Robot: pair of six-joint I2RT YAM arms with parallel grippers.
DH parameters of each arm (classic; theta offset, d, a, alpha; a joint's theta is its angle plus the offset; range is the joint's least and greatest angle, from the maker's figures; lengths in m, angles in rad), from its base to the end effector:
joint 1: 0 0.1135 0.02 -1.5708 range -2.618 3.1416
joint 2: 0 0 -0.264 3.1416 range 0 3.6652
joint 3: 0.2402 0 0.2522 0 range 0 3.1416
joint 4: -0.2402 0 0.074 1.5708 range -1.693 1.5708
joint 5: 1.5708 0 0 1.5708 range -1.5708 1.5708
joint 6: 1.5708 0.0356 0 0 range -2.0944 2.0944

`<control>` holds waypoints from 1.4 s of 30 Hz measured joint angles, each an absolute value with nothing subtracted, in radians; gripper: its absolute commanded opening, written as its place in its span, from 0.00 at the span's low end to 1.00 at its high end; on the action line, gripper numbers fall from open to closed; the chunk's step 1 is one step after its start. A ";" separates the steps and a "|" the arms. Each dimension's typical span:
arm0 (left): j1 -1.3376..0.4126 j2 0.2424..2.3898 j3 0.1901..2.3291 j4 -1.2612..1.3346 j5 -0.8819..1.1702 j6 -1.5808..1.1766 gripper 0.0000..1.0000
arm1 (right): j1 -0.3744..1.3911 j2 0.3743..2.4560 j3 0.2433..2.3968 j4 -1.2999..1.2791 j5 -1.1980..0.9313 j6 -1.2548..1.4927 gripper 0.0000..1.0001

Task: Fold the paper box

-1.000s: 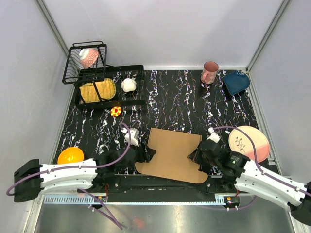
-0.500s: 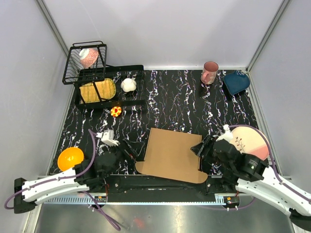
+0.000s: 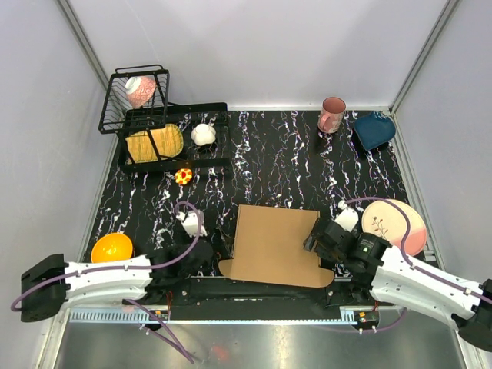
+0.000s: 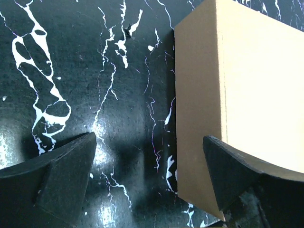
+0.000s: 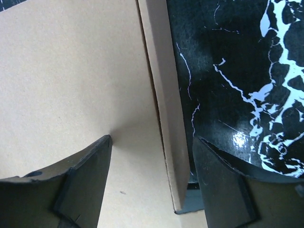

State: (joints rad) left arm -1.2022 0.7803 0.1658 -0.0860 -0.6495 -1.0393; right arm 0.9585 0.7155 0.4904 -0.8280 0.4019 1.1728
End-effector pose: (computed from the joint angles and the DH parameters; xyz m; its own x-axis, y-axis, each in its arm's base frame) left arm 0.0725 -0.1278 0.1410 -0.6145 -0.3144 -0.7235 0.0919 0.8824 -0.4615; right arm 0.0837 0.0949 0.1977 -0.7853 0.3581 -0.5051 0.2116 0.9219 0.3245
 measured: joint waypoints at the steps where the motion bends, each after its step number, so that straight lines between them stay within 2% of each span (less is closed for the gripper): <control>1: -1.202 0.789 0.159 -0.061 -0.641 -1.036 0.93 | 0.958 0.719 0.480 -0.815 0.401 1.172 0.72; 6: -1.191 0.837 0.125 0.052 -0.625 -1.012 0.89 | 0.958 0.742 0.441 -0.703 0.392 1.158 0.63; 11: -1.129 0.842 0.113 0.085 -0.637 -0.992 0.88 | 0.956 0.796 0.416 -0.564 0.419 1.129 0.64; 16: -0.945 0.870 0.112 0.141 -0.583 -0.924 0.91 | 0.944 0.989 0.441 -0.345 0.482 1.075 0.68; 24: -0.693 1.100 0.212 0.284 -0.471 -0.818 0.95 | 0.818 1.295 0.550 -0.057 0.497 0.925 0.70; 26: -0.652 1.125 0.230 0.292 -0.442 -0.805 0.99 | 0.802 1.317 0.556 -0.015 0.488 0.900 0.71; 32: -0.624 1.023 0.274 0.194 -0.404 -0.809 0.99 | 0.775 1.275 0.546 -0.009 0.435 0.886 0.78; 37: -0.606 0.946 0.352 0.196 -0.337 -0.827 0.99 | 0.753 1.220 0.530 -0.065 0.352 0.871 0.75; 39: -0.600 0.947 0.352 0.246 -0.288 -0.832 0.95 | 0.743 1.217 0.529 -0.067 0.333 0.867 0.73; 42: -0.599 1.021 0.350 0.336 -0.194 -0.842 0.80 | 0.736 1.217 0.522 -0.051 0.310 0.862 0.70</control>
